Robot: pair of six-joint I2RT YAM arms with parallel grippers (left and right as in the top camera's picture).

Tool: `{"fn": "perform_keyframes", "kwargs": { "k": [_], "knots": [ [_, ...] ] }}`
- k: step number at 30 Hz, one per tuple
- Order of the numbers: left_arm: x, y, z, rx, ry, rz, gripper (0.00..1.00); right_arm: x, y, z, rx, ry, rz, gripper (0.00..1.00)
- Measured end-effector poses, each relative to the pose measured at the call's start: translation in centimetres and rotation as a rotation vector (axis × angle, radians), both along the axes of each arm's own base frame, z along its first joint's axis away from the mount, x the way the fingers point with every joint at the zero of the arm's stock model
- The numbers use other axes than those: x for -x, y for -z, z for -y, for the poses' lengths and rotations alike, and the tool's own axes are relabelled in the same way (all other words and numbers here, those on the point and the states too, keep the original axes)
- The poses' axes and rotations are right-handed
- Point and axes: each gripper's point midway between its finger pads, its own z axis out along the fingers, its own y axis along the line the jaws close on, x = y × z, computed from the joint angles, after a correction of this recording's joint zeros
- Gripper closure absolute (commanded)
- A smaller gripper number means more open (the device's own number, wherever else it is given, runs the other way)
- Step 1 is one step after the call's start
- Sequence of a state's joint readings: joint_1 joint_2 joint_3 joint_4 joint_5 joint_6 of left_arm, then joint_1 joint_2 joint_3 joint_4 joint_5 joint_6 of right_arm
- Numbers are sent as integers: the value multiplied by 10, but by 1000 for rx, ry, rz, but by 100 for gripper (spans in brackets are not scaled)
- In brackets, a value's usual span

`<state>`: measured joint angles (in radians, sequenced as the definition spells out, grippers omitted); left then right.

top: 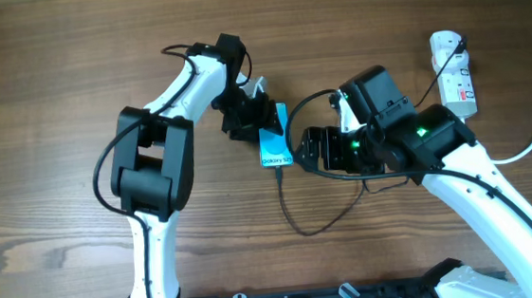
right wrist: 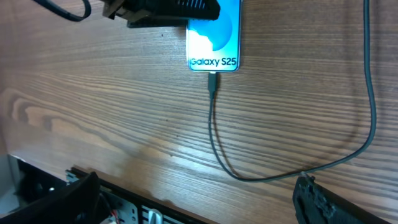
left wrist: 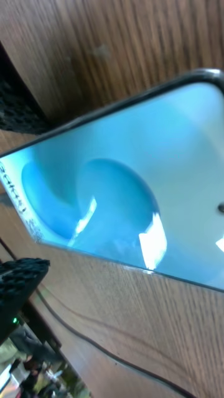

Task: Plug charger to phone and switch on socket
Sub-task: 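Release the phone and move the right gripper to the white power strip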

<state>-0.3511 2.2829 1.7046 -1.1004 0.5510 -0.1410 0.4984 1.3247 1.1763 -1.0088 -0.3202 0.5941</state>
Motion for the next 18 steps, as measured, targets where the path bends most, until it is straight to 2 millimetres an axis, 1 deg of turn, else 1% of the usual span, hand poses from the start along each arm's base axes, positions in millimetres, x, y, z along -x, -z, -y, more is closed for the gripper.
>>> {"fn": "perform_keyframes", "kwargs": {
  "k": [1,2,3,4,7,9,12,14,16,18],
  "knots": [
    [0,0,-1,-9,0,2,41,0,0,0,-1,6,-3,0],
    [0,1,-3,-21,0,2,40,0,0,0,-1,9,-6,0],
    [1,2,-6,-40,3,3,36,0,0,0,-1,9,-6,0],
    [2,3,-9,-57,4,0,30,1,0,0,1,6,-6,0],
    [3,1,-18,-98,1,-4,20,5,3,3,18,-19,-11,0],
    [5,1,-30,-138,-6,-17,1,6,4,6,35,-27,-10,0],
    [4,-3,-51,-186,-36,-36,0,7,7,12,71,-35,-5,0],
    [-4,-11,-74,-226,-74,-17,0,11,9,18,104,-36,-23,0],
    [-10,-26,-88,-265,-107,19,0,14,7,31,149,-14,-48,0],
    [-18,-50,-103,-307,-151,89,0,10,-5,50,196,41,-68,0]
  ]
}}
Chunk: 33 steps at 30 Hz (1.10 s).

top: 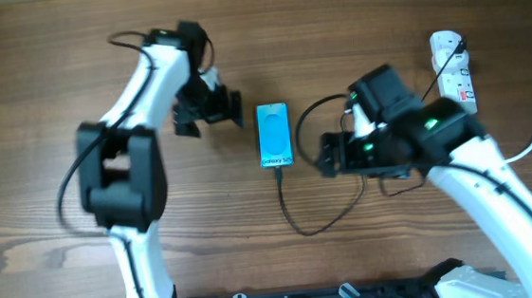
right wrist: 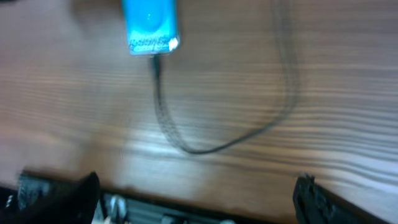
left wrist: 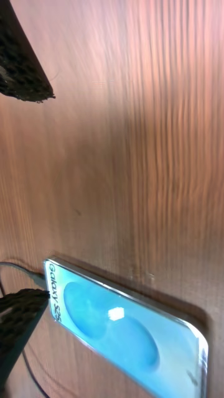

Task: Plug charger to phone and switch on socket

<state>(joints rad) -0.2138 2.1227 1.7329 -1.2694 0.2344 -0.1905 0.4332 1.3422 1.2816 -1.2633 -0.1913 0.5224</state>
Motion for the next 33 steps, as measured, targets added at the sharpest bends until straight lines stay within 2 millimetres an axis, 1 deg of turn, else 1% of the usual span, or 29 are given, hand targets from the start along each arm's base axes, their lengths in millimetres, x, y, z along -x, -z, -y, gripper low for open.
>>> {"fn": "perform_keyframes", "kwargs": {
  "k": [1,2,3,4,5,6,7,8,9,10,12,13,15,18,20,22,27,31,33],
  "knots": [
    [-5,-20,-7,-21,-20,60,0,-8,-12,15,26,53,6,0],
    [-9,-42,-13,-39,-43,125,0,-14,-20,25,38,88,17,0],
    [-11,-60,-17,-51,-60,177,0,-24,-30,39,53,133,36,0],
    [-12,-84,-23,-66,-86,249,0,-32,-38,50,67,167,54,0],
    [-12,-103,-26,-74,-107,301,0,-42,-46,66,86,215,76,0],
    [-10,-128,-31,-79,-134,371,0,-51,-50,79,103,253,94,0],
    [-7,-150,-35,-80,-157,431,0,-60,-54,96,123,303,110,0],
    [-1,-169,-38,-77,-174,480,0,-69,-54,112,141,349,120,0],
    [3,-182,-41,-77,-186,513,0,-76,-52,128,159,394,126,0],
    [9,-195,-44,-74,-199,544,0,-81,-50,138,169,424,127,0],
    [18,-211,-48,-72,-216,583,0,-97,-49,165,193,500,169,0],
    [20,-215,-49,-72,-221,596,0,-107,-52,180,212,541,214,0],
    [21,-218,-50,-73,-227,605,0,-116,-58,198,242,589,261,0],
    [21,-219,-50,-76,-228,606,0,-123,-62,224,290,655,303,0],
    [21,-219,-50,-76,-228,606,0,-125,-58,236,310,685,302,0],
    [21,-219,-50,-76,-228,606,0,-130,-50,251,329,718,287,0],
    [21,-218,-50,-76,-228,606,0,-150,-14,300,360,811,248,0],
    [21,-219,-50,-76,-228,606,0,-151,4,330,384,856,223,0],
    [21,-218,-50,-76,-228,606,0,-149,12,341,390,878,202,0]
  ]
}}
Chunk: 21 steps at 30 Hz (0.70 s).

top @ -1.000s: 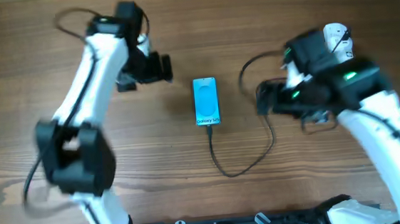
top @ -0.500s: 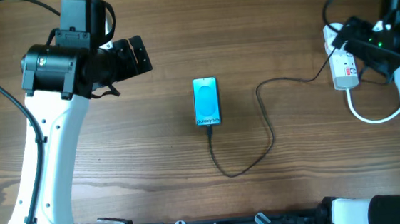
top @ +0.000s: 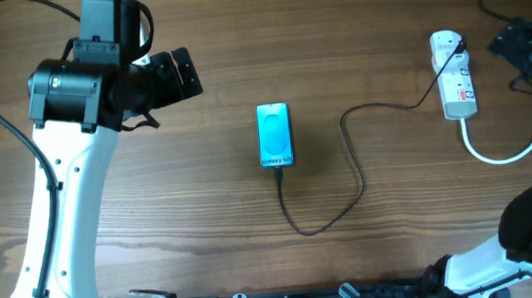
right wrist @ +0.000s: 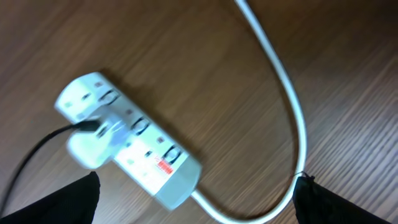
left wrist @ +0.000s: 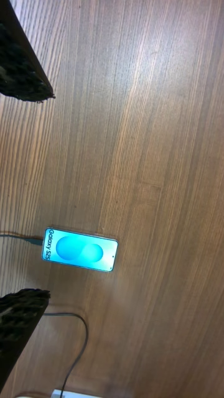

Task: Plug charger to phone and switch on socket

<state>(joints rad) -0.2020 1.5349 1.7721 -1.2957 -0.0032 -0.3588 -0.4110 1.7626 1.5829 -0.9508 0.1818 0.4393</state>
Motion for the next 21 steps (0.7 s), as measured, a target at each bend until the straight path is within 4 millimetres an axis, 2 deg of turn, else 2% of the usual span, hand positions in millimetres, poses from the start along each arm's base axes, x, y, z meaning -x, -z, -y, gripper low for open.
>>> {"fn": "perform_keyframes", "kwargs": {
  "k": [4,6,9,12,15,21],
  "knots": [
    [0,0,0,0,0,0,0,-1,26,15,-17,31,-45,0],
    [0,0,0,0,0,0,0,-4,46,17,-33,33,-79,0],
    [0,0,0,0,0,0,0,-11,60,21,-35,33,-85,0],
    [0,0,0,0,0,0,0,-13,83,22,-53,30,-125,0],
    [0,0,0,0,0,0,0,-20,99,20,-71,-4,-130,0],
    [0,0,0,1,-2,0,0,-37,112,9,-134,-103,-92,0]
  ]
}}
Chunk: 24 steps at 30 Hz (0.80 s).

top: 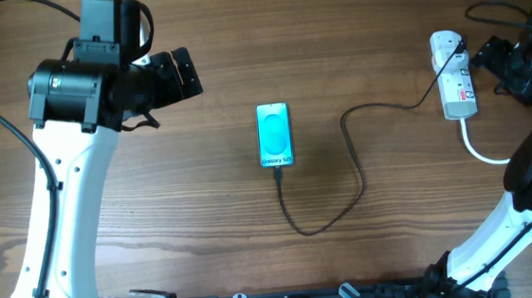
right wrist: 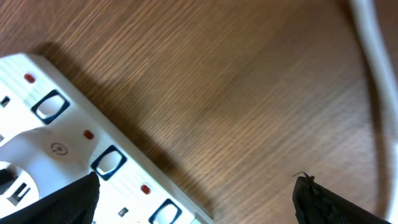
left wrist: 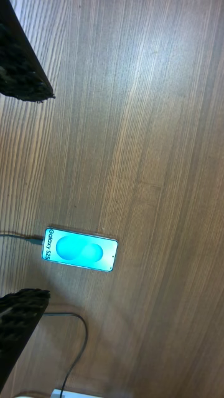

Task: Plug charger to phone and switch on socket

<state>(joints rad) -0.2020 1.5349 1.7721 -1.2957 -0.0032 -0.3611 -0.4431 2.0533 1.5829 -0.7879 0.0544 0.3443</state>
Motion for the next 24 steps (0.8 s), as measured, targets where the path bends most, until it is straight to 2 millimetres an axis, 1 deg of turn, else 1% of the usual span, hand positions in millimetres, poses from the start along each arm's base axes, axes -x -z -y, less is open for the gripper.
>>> {"fn": "perform_keyframes", "kwargs": {
  "k": [6,13,17,24],
  "knots": [
    [0,0,0,0,-1,0,0,-2,13,-1,-15,-13,-10,0],
    [0,0,0,0,-1,0,0,-4,18,0,-16,-14,-11,0],
    [0,0,0,0,-1,0,0,-3,35,-5,-48,-19,-38,0],
    [0,0,0,0,-1,0,0,-7,35,-3,-45,-20,-20,0]
  ]
}}
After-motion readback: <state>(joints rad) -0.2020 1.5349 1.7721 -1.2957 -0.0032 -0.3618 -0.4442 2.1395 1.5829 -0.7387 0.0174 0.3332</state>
